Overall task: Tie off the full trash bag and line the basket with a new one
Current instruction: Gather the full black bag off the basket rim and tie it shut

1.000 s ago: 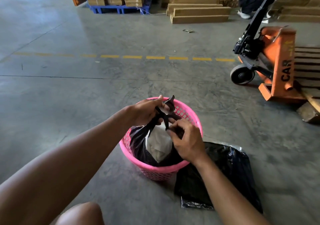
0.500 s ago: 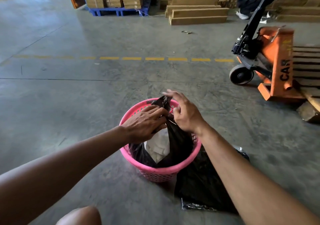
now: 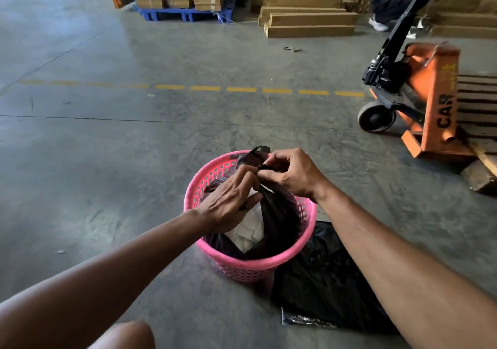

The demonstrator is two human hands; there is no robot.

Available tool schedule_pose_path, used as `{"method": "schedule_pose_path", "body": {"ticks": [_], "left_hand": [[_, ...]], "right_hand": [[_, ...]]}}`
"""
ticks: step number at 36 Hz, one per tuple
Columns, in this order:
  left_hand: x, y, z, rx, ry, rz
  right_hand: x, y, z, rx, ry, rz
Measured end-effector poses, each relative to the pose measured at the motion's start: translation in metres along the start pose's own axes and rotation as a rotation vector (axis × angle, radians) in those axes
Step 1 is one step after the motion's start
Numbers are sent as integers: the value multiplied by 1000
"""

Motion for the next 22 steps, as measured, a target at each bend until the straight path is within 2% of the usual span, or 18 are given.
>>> {"method": "schedule_pose_path", "body": {"ticks": [3,5,7,10,14,18,22], "left_hand": [[-4,7,0,-86,-29,59],[1,6,2,-166,-124,88],[11,0,4,-180,-236,-72],[18,-7,6,-66,-306,-362],[27,-13,11,86,-265,-481],[43,-20,22,189,-296,-546],[54,-9,35,399,-397,-562]], "right_hand": [[-8,3,-2,-64,19,-141],[-13,1,-1,-104,39,-166],[-20,-2,3,-110,76,-170],[-23,-4,10,-18,120,-85],[-20,-9,16,132,106,11],[-26,-14,17,115,156,233],[-44,-11,19,91,266,383]]}}
Point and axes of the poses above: each hand's wrist, its own z-axis away from the middle knuckle, its own y-axis out of the palm, x = y × z, the point moved 1 cm from there along -z, towards the middle knuckle, and after that the axes turned 13 degrees about x, right-handed, at the moved point
